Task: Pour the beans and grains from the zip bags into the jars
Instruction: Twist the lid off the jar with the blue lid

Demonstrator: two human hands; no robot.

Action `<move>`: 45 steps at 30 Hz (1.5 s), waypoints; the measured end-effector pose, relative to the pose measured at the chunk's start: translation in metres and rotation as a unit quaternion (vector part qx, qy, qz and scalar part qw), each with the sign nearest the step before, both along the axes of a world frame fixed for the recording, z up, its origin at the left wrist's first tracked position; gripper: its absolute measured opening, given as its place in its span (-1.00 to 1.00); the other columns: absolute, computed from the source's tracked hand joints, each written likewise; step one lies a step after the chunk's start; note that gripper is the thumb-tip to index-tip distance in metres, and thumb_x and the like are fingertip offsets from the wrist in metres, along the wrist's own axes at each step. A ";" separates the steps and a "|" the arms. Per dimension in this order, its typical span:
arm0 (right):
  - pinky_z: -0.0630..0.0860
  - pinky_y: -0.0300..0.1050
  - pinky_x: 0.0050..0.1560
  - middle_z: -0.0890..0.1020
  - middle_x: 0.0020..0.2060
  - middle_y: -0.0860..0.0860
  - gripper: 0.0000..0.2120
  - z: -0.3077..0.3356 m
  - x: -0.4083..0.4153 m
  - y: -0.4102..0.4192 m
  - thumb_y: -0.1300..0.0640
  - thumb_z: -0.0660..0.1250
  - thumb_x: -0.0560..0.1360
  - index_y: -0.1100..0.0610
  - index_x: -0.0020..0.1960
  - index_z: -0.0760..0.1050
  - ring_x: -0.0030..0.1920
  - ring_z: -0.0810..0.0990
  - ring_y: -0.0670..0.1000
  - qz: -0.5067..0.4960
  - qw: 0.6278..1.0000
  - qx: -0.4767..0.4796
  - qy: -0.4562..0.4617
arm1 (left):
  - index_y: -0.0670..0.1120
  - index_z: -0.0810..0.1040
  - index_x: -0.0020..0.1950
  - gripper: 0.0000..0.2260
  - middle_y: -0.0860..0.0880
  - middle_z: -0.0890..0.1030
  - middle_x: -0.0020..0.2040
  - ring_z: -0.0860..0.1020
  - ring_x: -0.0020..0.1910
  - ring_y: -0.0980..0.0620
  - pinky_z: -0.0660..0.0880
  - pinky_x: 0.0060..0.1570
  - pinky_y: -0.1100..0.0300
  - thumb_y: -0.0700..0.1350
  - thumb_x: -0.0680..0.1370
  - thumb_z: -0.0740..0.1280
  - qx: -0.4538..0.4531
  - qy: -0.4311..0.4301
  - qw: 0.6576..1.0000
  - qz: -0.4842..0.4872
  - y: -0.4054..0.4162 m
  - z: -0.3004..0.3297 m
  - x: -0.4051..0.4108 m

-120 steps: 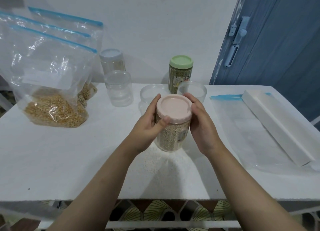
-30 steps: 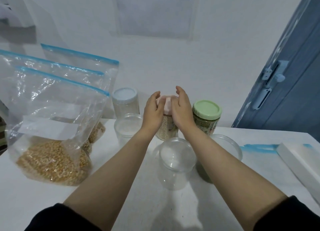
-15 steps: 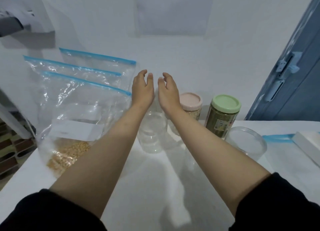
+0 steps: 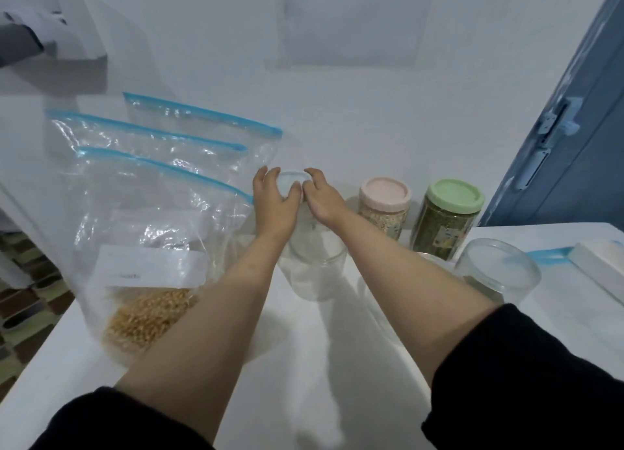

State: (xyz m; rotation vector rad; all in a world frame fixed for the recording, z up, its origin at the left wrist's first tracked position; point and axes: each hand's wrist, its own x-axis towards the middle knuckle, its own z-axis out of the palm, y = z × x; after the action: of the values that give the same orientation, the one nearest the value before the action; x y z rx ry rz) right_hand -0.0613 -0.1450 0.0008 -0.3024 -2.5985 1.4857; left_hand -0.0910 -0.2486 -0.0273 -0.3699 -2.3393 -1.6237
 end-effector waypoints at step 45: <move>0.50 0.10 0.25 0.54 0.18 -0.11 -0.56 -0.047 0.339 -0.017 -0.40 0.16 0.44 -0.32 0.28 0.31 0.25 0.50 0.04 -0.044 0.976 -0.138 0.160 | 0.02 0.38 0.38 -0.64 0.26 0.57 0.10 0.56 0.15 0.14 0.48 0.11 0.26 0.08 0.61 0.13 0.189 -0.060 0.969 -0.146 -0.024 -0.026 0.323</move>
State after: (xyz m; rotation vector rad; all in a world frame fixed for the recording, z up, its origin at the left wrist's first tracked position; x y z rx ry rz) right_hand 0.2776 -0.1617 -0.0461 -0.1836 -2.1085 1.7057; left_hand 0.2324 -0.2730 -0.0537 -0.5652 -2.0592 -2.2362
